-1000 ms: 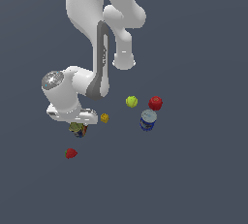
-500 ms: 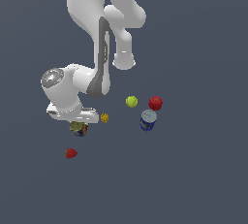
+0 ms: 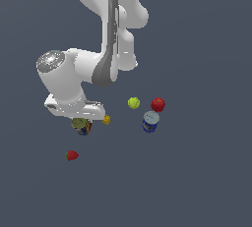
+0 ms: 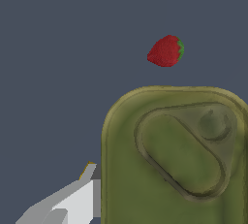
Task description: Pick up a designated object from a clutter of objects.
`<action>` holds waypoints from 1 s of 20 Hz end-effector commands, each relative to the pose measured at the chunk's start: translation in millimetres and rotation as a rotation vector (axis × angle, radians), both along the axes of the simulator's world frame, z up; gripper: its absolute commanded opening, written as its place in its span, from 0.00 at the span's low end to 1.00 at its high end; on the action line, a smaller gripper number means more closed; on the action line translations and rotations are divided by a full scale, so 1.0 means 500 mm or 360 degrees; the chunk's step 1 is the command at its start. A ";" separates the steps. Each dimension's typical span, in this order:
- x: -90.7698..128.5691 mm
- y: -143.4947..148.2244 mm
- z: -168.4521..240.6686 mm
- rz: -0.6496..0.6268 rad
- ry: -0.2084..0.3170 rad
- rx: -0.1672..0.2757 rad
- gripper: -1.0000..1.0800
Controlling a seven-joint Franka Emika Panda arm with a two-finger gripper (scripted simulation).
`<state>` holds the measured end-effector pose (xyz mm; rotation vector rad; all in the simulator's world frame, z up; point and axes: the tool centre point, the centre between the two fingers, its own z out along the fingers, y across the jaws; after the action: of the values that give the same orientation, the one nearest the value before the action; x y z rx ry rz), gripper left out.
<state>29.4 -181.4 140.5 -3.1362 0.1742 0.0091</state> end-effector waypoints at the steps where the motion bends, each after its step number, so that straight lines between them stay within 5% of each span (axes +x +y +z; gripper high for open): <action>1: 0.013 0.022 0.055 0.0000 -0.0007 -0.0003 0.00; 20: 0.104 0.193 0.448 0.0000 -0.0008 -0.0004 0.00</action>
<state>77.9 -90.8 348.7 -3.1384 0.1735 0.0057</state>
